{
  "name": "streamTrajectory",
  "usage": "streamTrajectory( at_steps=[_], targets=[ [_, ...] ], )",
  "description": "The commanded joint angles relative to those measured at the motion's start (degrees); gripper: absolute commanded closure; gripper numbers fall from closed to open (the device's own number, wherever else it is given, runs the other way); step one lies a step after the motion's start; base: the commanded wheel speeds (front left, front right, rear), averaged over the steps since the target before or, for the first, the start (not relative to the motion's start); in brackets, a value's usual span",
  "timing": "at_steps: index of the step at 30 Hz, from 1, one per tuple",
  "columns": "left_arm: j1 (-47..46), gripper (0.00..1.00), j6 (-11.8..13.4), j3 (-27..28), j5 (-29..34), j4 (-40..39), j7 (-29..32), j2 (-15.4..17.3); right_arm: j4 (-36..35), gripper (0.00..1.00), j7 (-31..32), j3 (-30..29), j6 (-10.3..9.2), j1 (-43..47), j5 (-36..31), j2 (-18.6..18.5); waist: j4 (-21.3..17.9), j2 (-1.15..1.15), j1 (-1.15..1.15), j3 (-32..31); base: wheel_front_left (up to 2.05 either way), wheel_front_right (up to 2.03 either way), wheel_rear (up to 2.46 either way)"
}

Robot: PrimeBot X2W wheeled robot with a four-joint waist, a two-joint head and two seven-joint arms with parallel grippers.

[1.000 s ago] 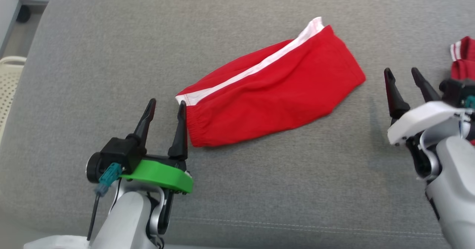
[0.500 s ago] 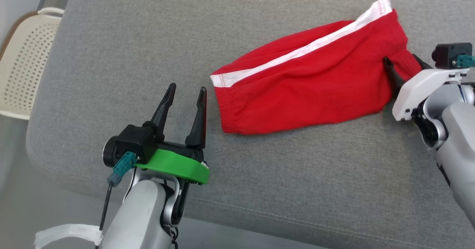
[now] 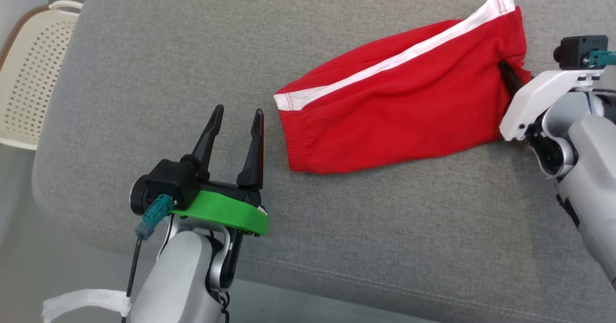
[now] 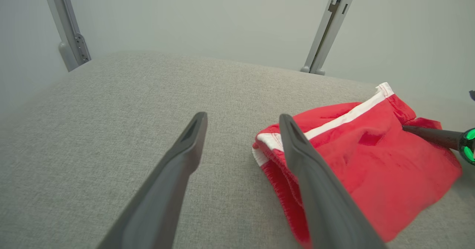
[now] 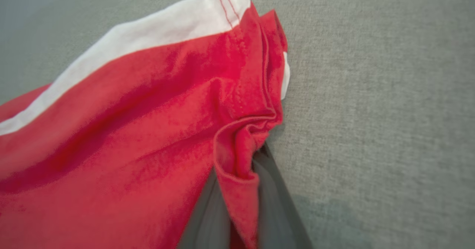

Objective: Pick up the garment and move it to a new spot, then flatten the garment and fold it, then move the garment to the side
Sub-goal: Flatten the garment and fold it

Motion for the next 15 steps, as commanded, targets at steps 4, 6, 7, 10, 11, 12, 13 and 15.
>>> streamTrajectory(
  at_steps=[4, 6, 7, 10, 11, 12, 13, 15],
  targets=[
    [0.09, 0.00, 0.08, 0.85, 1.11, 0.12, -0.25, 0.00, -2.82, 1.00, -0.78, 1.24, -0.01, 4.91, 4.36, 0.44, -2.37, 0.00, 0.00, -1.03, 0.00, 0.00, 0.00],
    [0.57, 0.00, 0.17, 1.23, 1.46, 0.28, -0.25, 0.00, -4.78, 1.00, -1.77, 0.91, -0.03, 6.68, 5.92, 0.16, -3.35, 0.00, 0.00, -1.54, 0.00, 0.00, 0.00],
    [0.57, 0.00, 0.17, 1.23, 1.46, 0.28, -0.25, 0.00, -4.78, 1.00, -1.77, 0.91, -0.03, 6.68, 5.92, 0.16, -3.35, 0.00, 0.00, -1.54, 0.00, 0.00, 0.00],
    [1.24, 0.00, 0.24, 1.92, 2.01, 0.51, -0.25, 0.03, -8.40, 1.00, -3.64, 0.09, -0.05, 10.34, 7.74, -0.04, -4.87, 0.00, 0.00, -2.35, 0.00, 0.00, 0.00],
    [1.38, 0.00, 0.23, 2.24, 2.31, 0.48, -0.25, 0.13, -9.73, 1.00, -4.52, -0.35, -0.05, 11.54, 8.02, -0.20, -5.43, 0.00, 0.00, -2.59, 0.00, 0.00, 0.00],
    [1.66, 0.00, 0.29, 2.54, 2.52, 0.49, -0.25, 0.24, -11.11, 1.00, -5.27, -1.00, -0.05, 13.01, 8.62, -0.16, -5.94, 0.00, 0.00, -2.89, 0.00, 0.00, 0.00],
    [1.93, 0.00, 0.33, 2.84, 2.72, 0.54, -0.25, 0.40, -12.40, 1.00, -5.87, -1.59, -0.05, 14.51, 8.92, 0.02, -6.51, 0.00, 0.00, -3.18, 0.00, 0.00, 0.00],
    [2.29, 0.00, 0.19, 3.20, 3.09, 0.64, -0.25, 0.76, -15.13, 1.00, -7.08, -2.92, -0.05, 17.39, 9.28, 0.36, -7.58, 0.00, 0.00, -3.70, 0.00, 0.00, 0.00]
  ],
)
